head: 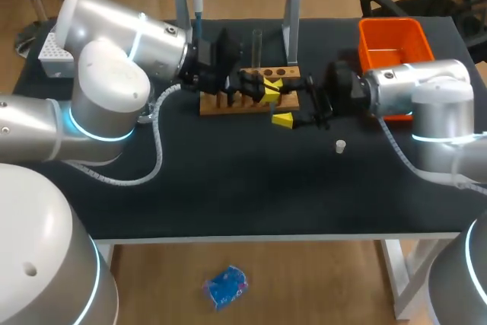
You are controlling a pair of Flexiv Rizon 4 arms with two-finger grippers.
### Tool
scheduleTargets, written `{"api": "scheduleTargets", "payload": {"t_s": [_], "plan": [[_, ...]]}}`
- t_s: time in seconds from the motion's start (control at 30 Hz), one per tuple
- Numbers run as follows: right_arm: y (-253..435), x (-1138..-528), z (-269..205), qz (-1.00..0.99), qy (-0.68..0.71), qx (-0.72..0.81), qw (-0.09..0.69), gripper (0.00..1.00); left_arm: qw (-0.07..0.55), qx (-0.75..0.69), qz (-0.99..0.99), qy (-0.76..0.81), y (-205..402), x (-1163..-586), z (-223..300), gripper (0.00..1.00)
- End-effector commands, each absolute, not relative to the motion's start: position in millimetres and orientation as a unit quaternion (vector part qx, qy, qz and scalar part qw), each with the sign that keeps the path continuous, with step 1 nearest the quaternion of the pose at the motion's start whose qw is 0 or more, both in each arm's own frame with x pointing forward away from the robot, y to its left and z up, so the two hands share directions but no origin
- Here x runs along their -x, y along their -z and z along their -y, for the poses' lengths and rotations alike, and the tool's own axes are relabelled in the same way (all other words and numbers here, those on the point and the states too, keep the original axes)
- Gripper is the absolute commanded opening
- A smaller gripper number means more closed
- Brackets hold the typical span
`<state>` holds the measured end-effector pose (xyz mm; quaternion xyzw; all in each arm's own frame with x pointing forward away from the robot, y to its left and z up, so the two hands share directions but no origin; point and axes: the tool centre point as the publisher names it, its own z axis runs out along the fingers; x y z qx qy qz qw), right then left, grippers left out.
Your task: Invert the test tube, pick up the pipette, mount the tip to pipette, aspirate from beaker and dispense into the tube, eject the tip, return the pipette, and cap with the stopper.
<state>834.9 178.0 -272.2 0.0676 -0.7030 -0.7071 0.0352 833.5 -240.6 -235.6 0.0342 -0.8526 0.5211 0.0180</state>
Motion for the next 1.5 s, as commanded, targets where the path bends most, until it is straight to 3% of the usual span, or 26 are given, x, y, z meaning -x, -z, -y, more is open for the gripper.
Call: {"api": "scheduleTargets", "payload": {"t_s": [0.03,0.37,0.6,0.67,0.73,0.77,0.8,1.1,1.13,1.17,1.5], "plan": [[273.7,-837.8,-182.4,0.704,0.706,-0.066,0.039,0.48,0.020,-0.035,0.857,-0.514,235.7,-834.7,244.8,0.00],[274.6,-840.7,-184.5,0.705,0.705,-0.066,0.045,0.41,0.023,-0.038,0.859,-0.511,239.4,-833.1,246.2,0.00],[275.2,-841.7,-183.1,0.706,0.704,-0.065,0.047,0.22,0.024,-0.042,0.860,-0.507,242.2,-833.3,245.9,0.00],[275.6,-841.7,-182.8,0.706,0.703,-0.064,0.048,0.21,0.024,-0.043,0.860,-0.508,242.6,-833.4,245.8,0.00],[276.3,-841.8,-182.3,0.706,0.703,-0.063,0.048,0.11,0.024,-0.044,0.860,-0.508,243.3,-833.6,245.6,0.00],[276.5,-841.9,-182.2,0.707,0.703,-0.063,0.048,0.02,0.024,-0.044,0.860,-0.508,243.5,-833.5,245.6,0.00],[276.8,-841.9,-182.0,0.707,0.703,-0.063,0.048,0.00,0.025,-0.044,0.860,-0.508,243.8,-833.5,245.7,0.00],[279.1,-842.1,-181.0,0.707,0.703,-0.059,0.052,0.00,0.034,-0.047,0.865,-0.498,247.5,-833.5,248.4,0.00],[279.2,-842.1,-181.0,0.707,0.703,-0.060,0.052,0.00,0.035,-0.050,0.867,-0.495,247.7,-833.7,248.7,0.32],[279.2,-842.0,-181.0,0.706,0.703,-0.060,0.052,0.00,0.026,-0.052,0.865,-0.498,247.6,-834.0,248.6,1.00],[282.2,-838.1,-176.9,0.707,0.702,-0.058,0.057,0.00,-0.061,-0.047,0.856,-0.512,218.0,-840.4,226.6,1.00]]}}
